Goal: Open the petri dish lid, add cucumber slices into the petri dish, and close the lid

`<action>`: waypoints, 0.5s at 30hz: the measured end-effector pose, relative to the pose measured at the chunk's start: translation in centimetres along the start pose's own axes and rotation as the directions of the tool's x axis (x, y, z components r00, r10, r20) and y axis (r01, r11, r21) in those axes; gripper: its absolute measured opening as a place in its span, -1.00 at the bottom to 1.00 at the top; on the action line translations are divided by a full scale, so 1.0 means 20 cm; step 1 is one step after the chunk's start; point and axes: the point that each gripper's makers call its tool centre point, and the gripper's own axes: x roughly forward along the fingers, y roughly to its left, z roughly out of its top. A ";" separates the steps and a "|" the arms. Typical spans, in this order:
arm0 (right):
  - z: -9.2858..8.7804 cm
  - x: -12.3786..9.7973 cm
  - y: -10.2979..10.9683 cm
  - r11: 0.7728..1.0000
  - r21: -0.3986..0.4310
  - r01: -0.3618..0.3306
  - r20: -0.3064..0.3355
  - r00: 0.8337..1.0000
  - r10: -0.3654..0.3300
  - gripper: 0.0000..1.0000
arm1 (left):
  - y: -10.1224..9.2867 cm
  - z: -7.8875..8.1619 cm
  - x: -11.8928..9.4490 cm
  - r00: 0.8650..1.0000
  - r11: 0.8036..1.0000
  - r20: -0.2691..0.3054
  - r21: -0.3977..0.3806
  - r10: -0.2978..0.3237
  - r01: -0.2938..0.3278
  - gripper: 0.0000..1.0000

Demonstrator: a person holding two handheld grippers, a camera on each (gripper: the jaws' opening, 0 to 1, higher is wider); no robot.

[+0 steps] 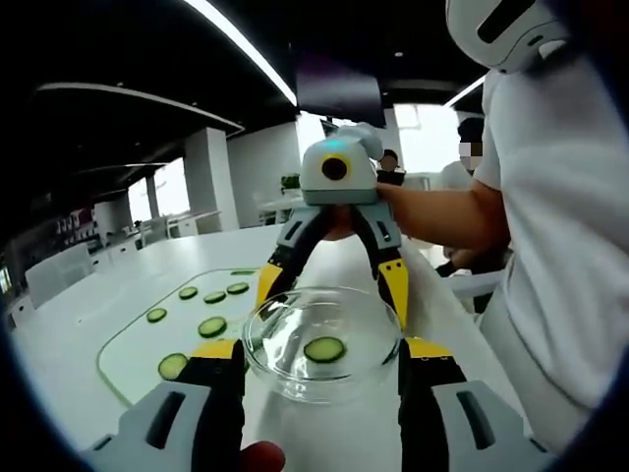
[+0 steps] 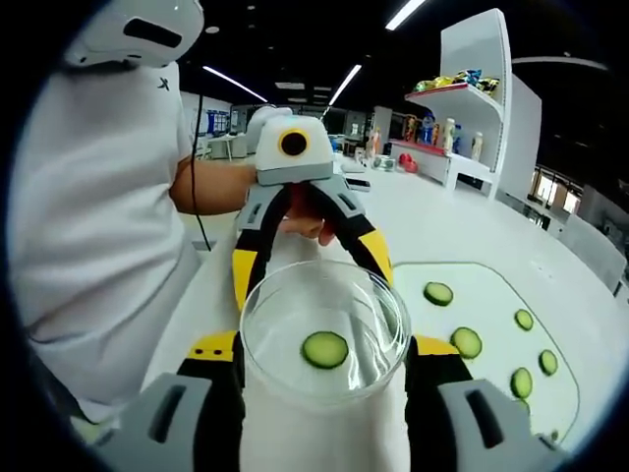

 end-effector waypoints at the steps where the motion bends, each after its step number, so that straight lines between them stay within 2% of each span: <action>1: 0.00 0.00 0.00 1.000 0.000 0.000 0.000 1.000 0.000 0.30 | 0.00 0.00 0.00 1.000 1.000 0.001 0.000 0.000 0.000 0.23; 15: -0.04 -0.01 0.01 1.000 0.018 -0.005 0.003 1.000 0.005 0.31 | -0.01 -0.01 0.03 1.000 1.000 -0.010 -0.007 -0.015 0.015 0.22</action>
